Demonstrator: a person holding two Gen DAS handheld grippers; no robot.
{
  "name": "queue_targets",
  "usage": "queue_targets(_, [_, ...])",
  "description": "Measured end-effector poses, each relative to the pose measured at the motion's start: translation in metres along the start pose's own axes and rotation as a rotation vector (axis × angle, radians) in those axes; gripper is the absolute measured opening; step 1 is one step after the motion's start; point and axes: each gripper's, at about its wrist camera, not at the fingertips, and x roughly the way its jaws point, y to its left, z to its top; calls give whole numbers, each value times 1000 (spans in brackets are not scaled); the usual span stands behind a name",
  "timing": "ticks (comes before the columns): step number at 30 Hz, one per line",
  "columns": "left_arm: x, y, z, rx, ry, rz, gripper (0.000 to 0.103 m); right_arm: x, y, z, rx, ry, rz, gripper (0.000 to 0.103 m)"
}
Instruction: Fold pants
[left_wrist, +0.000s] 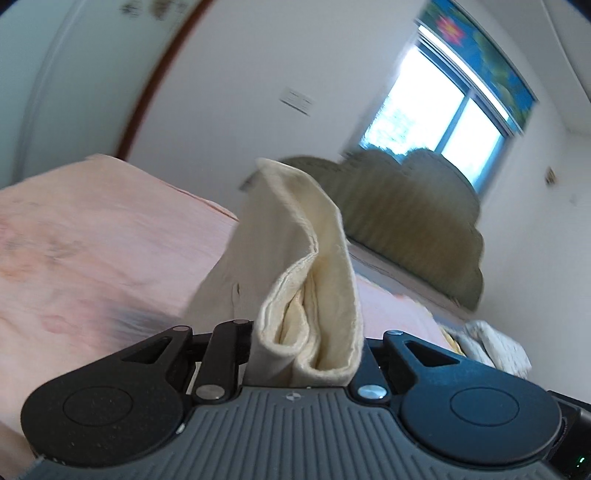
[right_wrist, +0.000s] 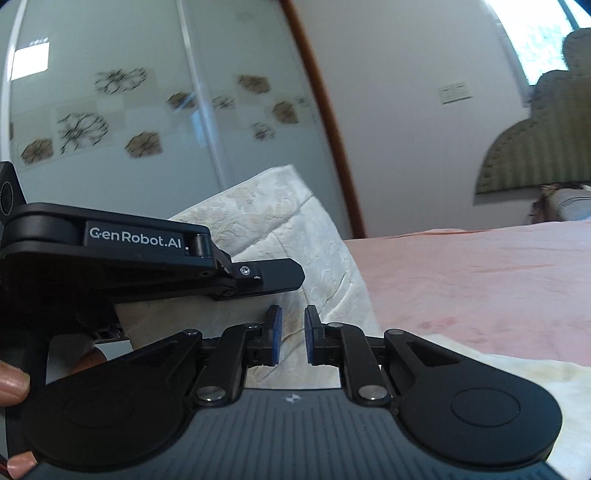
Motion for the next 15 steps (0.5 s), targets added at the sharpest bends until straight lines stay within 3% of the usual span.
queue_targets(7, [60,-73,-40,120,90,-95,22,-47,-47,-11,89,-40,-120,13])
queue_targets(15, [119,-117,-86,226,185,-134,24,-72,-92,-24,184,-40,-249,13])
